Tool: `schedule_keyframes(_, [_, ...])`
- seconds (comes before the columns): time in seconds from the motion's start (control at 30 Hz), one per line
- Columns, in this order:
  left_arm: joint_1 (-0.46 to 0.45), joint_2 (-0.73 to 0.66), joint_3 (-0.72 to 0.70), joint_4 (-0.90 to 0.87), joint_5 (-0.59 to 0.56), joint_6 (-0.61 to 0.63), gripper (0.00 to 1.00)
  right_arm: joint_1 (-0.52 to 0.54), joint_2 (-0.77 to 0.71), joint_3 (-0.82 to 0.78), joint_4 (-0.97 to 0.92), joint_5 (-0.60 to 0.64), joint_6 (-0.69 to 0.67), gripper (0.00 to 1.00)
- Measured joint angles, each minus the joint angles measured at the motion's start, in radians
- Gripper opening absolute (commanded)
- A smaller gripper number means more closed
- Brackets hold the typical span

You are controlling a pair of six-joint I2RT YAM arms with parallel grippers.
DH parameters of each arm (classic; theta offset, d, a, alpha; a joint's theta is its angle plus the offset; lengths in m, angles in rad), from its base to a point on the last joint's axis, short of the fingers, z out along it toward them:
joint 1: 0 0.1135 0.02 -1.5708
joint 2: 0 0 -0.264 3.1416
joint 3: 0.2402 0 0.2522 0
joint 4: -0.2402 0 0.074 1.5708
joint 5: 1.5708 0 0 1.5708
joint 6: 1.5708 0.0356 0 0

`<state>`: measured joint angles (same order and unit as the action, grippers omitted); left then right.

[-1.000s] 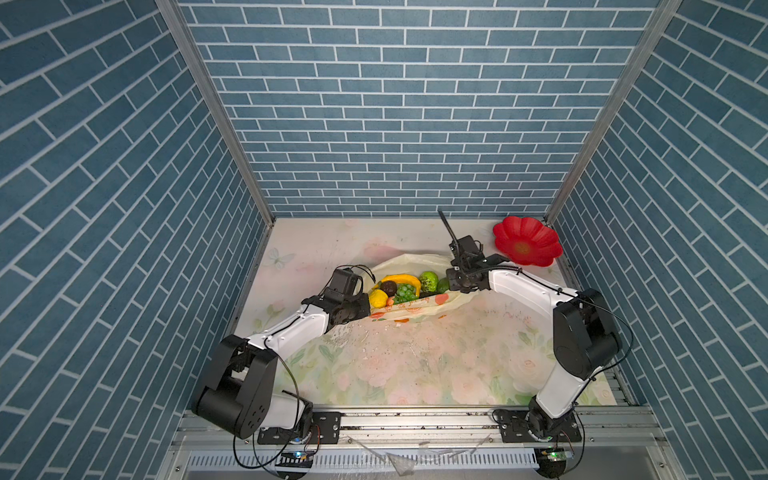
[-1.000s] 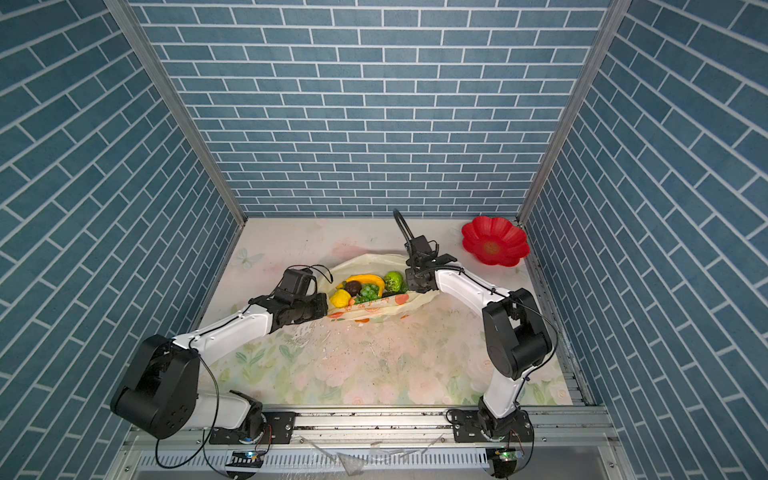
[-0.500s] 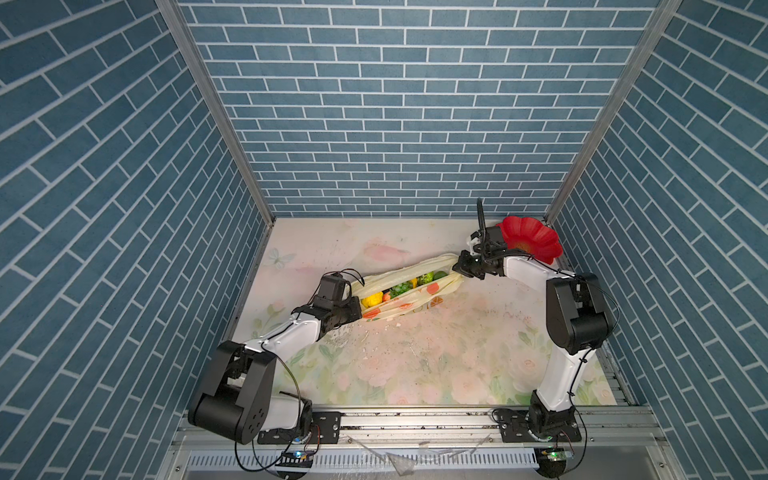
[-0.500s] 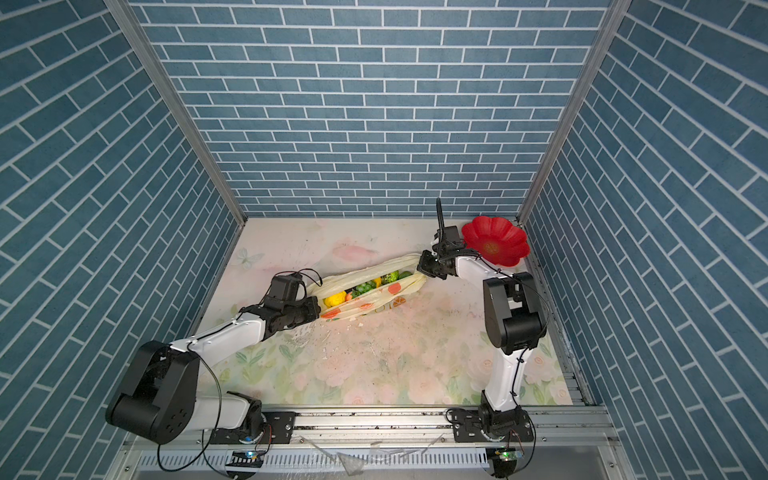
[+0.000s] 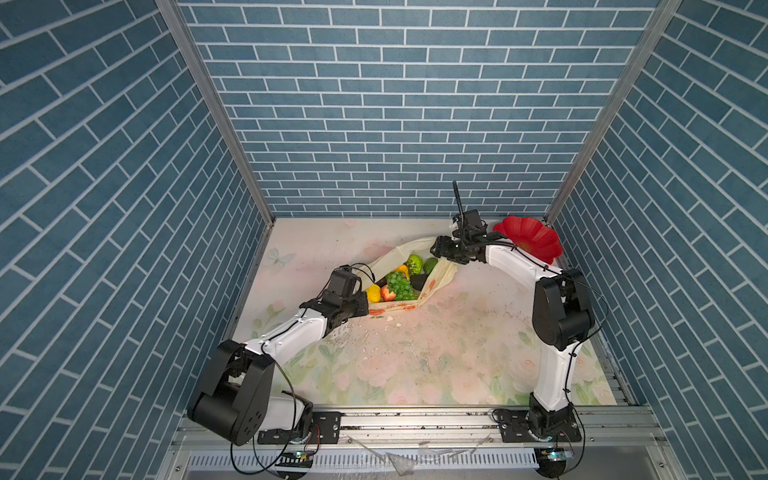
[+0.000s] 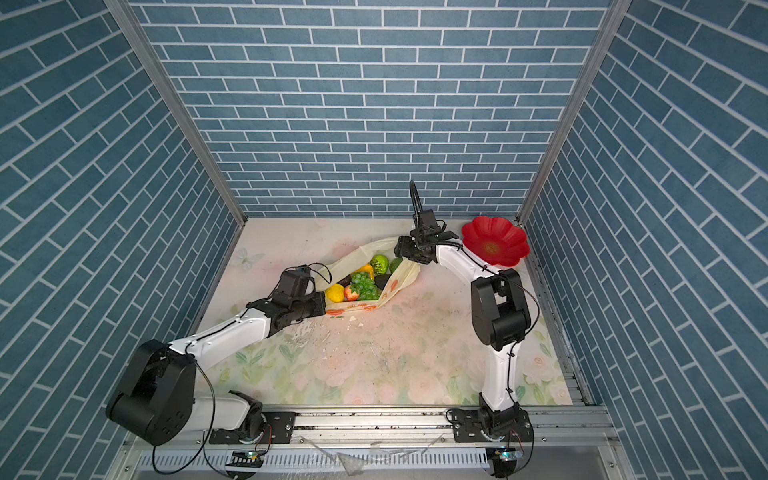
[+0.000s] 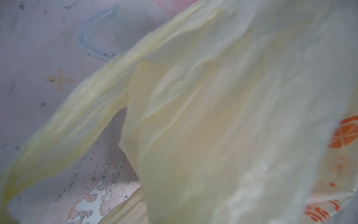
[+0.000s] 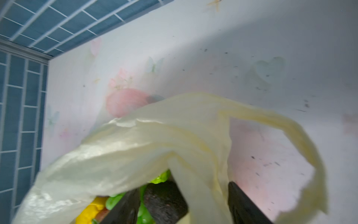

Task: Take fruits out of the plastic bag
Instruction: Move the plastic bag to the top-center of the table.

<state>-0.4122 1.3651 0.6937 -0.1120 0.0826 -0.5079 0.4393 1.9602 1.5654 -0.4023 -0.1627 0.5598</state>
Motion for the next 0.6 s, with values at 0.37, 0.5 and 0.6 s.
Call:
schedule_keyframes(0.37, [-0.042,0.010,-0.020,0.014,-0.011,0.020,0.00,0.122,-0.133,-0.158,-0.031,0.152,0.021,0.78])
schedule_keyframes(0.5, [-0.052,0.010,-0.020,0.014,-0.013,0.024,0.00,0.143,-0.118,-0.159,-0.024,0.153,0.028,0.54])
schedule_keyframes(0.6, [-0.053,0.011,-0.020,0.013,-0.020,0.023,0.00,0.144,-0.121,-0.183,-0.006,0.169,0.029,0.27])
